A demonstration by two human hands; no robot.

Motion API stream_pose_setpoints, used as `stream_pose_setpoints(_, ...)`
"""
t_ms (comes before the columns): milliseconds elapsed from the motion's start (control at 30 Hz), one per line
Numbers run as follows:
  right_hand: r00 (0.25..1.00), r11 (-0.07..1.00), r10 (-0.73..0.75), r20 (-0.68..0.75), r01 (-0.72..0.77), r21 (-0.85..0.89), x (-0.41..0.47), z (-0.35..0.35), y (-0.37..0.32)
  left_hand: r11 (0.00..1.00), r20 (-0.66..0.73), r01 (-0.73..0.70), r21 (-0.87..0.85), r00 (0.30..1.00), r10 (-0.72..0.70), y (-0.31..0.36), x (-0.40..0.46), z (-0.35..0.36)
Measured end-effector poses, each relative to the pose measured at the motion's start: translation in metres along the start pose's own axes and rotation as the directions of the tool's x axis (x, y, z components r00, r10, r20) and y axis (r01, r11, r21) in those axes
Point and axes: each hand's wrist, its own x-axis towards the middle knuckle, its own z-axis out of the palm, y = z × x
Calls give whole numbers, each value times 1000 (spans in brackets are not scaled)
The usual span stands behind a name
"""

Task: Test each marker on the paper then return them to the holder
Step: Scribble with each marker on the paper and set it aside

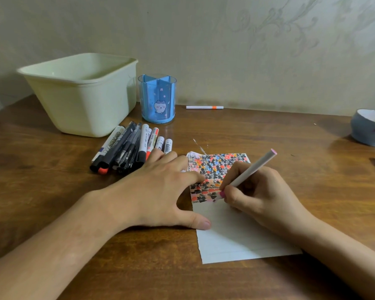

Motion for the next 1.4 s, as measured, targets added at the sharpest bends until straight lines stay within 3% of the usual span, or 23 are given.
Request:
stream_pose_setpoints(267, 1000, 999, -11, 11, 12, -37, 1, 1, 1, 1000, 17, 17, 10, 1000, -17, 2, -1, -2)
stream_pose_setpoints(567, 986, 918, 155, -53, -124, 376, 7, -14, -6, 995, 36, 77, -55, 997, -75, 2, -1, -9)
stream_pose_setpoints(800, 962, 808, 252, -106, -149, 570, 8, -23, -10, 963, -153, 4, -269, 987, -47, -5, 0, -6)
stream_pose_setpoints(933, 968, 832, 226, -110, -133, 538, 8, -27, -11, 966, -239, 3, -257, 969, -67, -7, 3, -3)
stream_pose_setpoints(1133, 972, 798, 221, -75, -136, 587, 8, -25, -13, 917, -293, 15, -399, 945, -143, -6, 3, -4)
stream_pose_setpoints(1400, 982, 809, 167, -90, -85, 582, 6, -22, -16, 885, -304, 21, -465, 935, -182, -1, 1, -10)
